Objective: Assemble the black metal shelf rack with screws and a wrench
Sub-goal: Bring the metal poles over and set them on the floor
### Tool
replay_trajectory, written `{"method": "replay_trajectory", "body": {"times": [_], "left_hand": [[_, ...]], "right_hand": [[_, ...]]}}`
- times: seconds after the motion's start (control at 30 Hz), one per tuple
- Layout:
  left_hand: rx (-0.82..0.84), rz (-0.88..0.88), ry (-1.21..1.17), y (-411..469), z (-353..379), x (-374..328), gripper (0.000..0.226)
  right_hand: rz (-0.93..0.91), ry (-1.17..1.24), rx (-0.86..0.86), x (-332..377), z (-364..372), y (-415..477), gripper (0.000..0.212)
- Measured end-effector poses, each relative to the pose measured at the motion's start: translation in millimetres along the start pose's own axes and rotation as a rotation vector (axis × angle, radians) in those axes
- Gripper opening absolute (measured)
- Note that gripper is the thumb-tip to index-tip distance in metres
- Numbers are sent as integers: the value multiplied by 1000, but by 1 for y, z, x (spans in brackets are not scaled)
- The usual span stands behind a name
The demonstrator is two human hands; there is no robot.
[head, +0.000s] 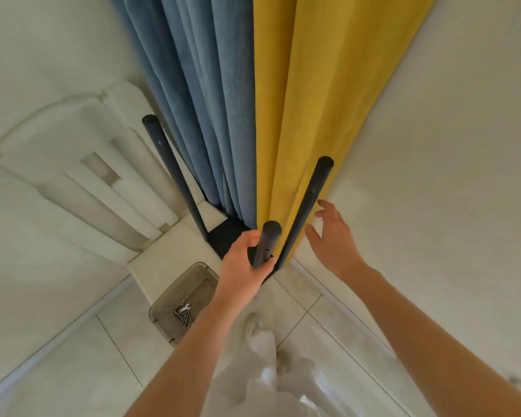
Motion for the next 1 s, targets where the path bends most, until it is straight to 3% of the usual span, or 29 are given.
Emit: {"method": "replay_trajectory", "body": {"times": [0.07, 0.2, 0.4, 0.5, 0.63, 0.83, 1.0], "left_hand": [[-4, 10, -25, 4, 5, 0, 37], [32, 14, -112, 2, 19, 4, 6], [34, -98, -183, -1, 25, 14, 22], [-13, -168, -188, -5, 27, 16, 12], [-233, -239, -180, -7, 23, 8, 21], [-711, -401, -237, -18, 8, 0, 20], [-867, -374, -241, -14, -22, -17, 15]], "right_hand": [[8, 48, 2, 7, -1, 15, 50], [100, 220, 31, 5, 0, 36, 30], [102, 311, 99, 3, 10, 48, 19], [83, 318, 119, -1, 14, 51, 13], [-15, 334, 198, 6, 19, 58, 6], [-257, 327, 333, 26, 20, 59, 8], [-380, 310, 353, 54, 15, 54, 7]]}}
Point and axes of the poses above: each hand's wrist, its own y-axis towards the middle knuckle, its own z-axis out of the palm, x = y × z, the point moved 8 cm from there along y, towards the middle knuckle, and after that the axes turned 13 degrees about z, right-handed, at the moved point
